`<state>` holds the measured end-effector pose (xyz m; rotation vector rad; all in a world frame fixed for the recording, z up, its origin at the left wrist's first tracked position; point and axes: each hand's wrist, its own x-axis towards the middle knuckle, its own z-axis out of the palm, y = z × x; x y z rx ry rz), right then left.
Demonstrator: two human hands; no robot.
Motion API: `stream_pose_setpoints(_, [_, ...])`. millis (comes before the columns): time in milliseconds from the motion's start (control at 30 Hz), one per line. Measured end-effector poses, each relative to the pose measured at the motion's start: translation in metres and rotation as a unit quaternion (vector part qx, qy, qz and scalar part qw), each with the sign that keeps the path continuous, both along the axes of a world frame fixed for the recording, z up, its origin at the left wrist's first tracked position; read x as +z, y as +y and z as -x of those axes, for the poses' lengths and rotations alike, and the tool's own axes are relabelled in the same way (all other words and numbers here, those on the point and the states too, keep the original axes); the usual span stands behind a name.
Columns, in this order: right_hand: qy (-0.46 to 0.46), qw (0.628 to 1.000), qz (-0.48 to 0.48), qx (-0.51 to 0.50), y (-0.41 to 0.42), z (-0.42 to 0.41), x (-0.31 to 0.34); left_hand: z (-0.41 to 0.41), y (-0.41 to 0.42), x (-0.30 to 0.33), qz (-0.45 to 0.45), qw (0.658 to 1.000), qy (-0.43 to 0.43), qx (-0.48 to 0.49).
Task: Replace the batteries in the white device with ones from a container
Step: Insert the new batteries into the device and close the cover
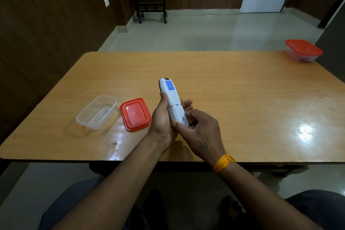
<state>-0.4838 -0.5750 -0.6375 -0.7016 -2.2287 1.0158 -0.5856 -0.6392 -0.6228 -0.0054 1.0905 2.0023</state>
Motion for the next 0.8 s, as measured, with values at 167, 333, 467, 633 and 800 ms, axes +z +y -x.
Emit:
stream_pose_setpoints(167, [-0.011,1.0,0.006,-0.001,0.002,-0.001,0.0,-0.005,-0.003,-0.002,-0.02,0.999,0.033,-0.03])
stream_pose_setpoints(333, [0.003,1.0,0.006,-0.01,-0.001,-0.001,-0.003,-0.01,-0.005,-0.008,-0.016,0.999,0.034,-0.03])
stream_pose_setpoints(467, [0.004,1.0,-0.002,-0.015,0.0,0.0,-0.002,-0.011,-0.005,-0.007,-0.012,0.999,0.032,-0.029])
stream_pose_setpoints(633, [0.002,1.0,0.025,0.014,0.006,-0.002,0.002,-0.008,-0.007,-0.002,0.014,0.999,0.026,-0.034])
stream_pose_setpoints(800, [-0.001,0.96,0.273,0.06,0.021,0.002,0.013,0.001,-0.003,-0.001,0.03,0.997,0.057,-0.047])
